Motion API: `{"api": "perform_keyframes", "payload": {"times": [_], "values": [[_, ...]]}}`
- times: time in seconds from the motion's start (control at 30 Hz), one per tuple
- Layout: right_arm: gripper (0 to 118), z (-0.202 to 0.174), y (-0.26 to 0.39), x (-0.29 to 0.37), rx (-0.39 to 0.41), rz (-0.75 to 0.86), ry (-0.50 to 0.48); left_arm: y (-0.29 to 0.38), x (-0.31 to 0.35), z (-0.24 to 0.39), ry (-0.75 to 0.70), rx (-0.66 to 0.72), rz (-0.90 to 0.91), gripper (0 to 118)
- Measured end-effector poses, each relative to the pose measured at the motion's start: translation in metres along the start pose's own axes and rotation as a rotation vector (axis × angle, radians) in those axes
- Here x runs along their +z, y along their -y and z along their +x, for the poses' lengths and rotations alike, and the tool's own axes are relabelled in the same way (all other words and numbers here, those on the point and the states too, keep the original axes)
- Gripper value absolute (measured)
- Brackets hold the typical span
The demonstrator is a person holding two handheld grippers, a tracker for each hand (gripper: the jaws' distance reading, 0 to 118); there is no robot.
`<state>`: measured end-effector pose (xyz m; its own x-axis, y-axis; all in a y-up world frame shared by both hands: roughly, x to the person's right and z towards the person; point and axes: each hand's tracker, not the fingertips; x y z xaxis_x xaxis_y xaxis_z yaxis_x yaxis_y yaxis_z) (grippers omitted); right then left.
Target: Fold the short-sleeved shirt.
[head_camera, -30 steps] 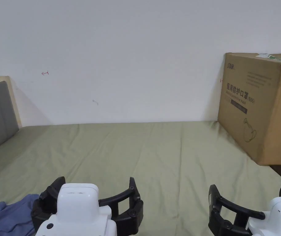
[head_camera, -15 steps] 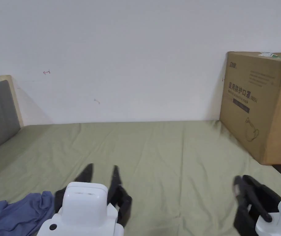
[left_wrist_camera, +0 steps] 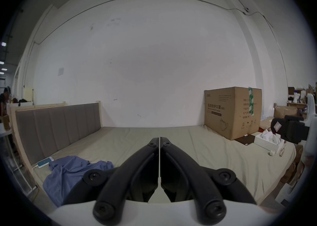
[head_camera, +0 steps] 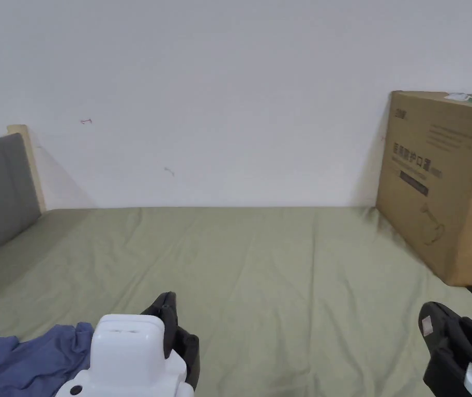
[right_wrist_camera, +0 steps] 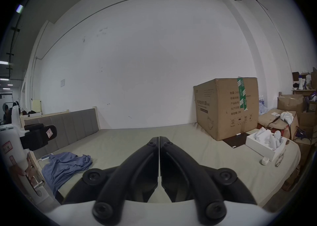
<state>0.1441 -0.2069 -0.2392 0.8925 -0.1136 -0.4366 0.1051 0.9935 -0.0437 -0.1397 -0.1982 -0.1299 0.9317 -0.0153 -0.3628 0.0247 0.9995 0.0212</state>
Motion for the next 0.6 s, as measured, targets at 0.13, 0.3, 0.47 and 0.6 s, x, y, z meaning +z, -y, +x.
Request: {"api": "perform_keyframes", "payload": {"times": [0.13,0.3,0.47,0.6], "values": [[1,-0.029,-0.001,-0.028,-0.004,-0.025,-0.102,-0.009,0.013,-0.056,-0.160,-0.032,0.003,1],[1,-0.101,0.002,-0.063,-0.016,-0.083,-0.287,-0.013,0.051,-0.140,-0.398,-0.056,-0.011,1],[1,-0.151,-0.001,-0.087,-0.054,-0.161,-0.483,-0.012,0.078,-0.180,-0.527,-0.029,-0.033,1],[1,-0.151,-0.007,-0.095,-0.083,-0.175,-0.499,-0.024,0.072,-0.191,-0.573,-0.039,0.021,1]]}}
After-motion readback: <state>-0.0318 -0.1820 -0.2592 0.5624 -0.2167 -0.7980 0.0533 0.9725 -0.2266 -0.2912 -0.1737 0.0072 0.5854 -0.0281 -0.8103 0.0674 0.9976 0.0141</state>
